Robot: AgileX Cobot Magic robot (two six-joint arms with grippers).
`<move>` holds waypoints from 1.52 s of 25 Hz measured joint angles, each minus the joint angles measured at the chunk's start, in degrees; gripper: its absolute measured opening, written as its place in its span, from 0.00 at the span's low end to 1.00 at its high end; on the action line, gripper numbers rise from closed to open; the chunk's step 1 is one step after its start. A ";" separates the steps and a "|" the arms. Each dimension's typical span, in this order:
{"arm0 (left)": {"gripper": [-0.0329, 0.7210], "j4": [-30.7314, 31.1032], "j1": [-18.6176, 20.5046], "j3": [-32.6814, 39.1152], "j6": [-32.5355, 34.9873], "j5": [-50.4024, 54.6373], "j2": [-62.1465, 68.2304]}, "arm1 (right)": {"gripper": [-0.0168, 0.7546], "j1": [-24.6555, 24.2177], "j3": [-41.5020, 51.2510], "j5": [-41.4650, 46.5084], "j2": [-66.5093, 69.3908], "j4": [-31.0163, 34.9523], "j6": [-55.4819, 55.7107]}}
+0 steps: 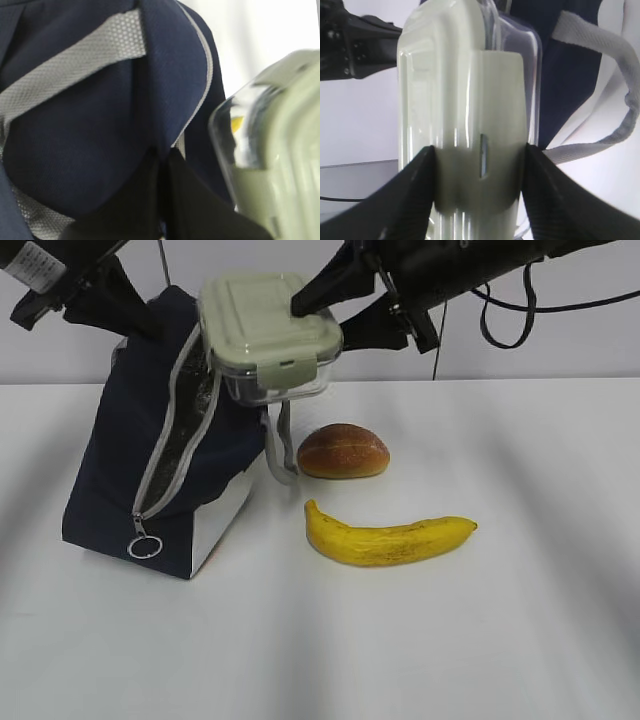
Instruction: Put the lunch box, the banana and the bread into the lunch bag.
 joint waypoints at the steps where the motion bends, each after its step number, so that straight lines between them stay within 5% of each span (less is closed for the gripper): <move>1: 0.04 0.00 0.00 0.00 0.00 0.00 0.00 | 0.52 0.94 0.00 -0.60 0.00 -1.41 0.53; 14: 0.04 -0.18 0.00 0.00 0.00 -0.05 0.00 | 0.52 8.54 -0.07 -14.49 0.51 -13.05 8.44; 38: 0.04 -0.68 0.00 0.00 0.00 -0.05 0.00 | 0.52 17.09 -0.07 -28.87 7.31 -11.63 13.19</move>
